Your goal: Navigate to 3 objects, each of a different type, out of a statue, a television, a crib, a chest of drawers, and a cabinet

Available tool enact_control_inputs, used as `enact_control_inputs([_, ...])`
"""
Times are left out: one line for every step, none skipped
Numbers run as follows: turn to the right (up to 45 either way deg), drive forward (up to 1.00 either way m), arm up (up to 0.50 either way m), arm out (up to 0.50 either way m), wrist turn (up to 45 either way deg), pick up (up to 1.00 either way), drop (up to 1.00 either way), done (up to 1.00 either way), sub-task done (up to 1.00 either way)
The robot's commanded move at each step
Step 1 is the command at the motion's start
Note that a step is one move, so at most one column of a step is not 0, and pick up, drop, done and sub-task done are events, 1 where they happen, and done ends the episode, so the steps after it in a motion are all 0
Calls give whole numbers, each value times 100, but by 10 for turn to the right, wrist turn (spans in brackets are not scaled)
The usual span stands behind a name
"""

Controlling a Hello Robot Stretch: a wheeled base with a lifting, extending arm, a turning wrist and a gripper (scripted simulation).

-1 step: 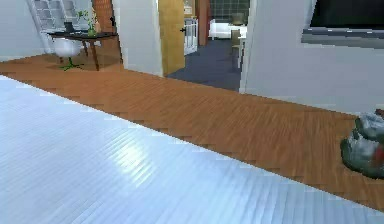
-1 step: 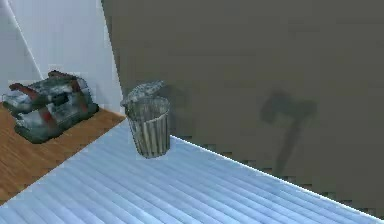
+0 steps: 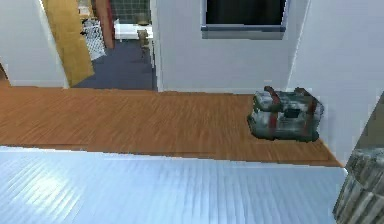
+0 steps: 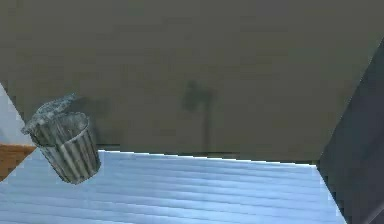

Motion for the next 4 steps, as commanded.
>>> enact_control_inputs([0, 100, 0, 0, 0, 0, 0, 0, 0])
enact_control_inputs([0, 65, 0, 0, 0, 0, 0, 0, 0])
enact_control_inputs([120, 0, 0, 0, 0, 0, 0, 0, 0])
enact_control_inputs([0, 100, 0, 0, 0, 0, 0, 0, 0])
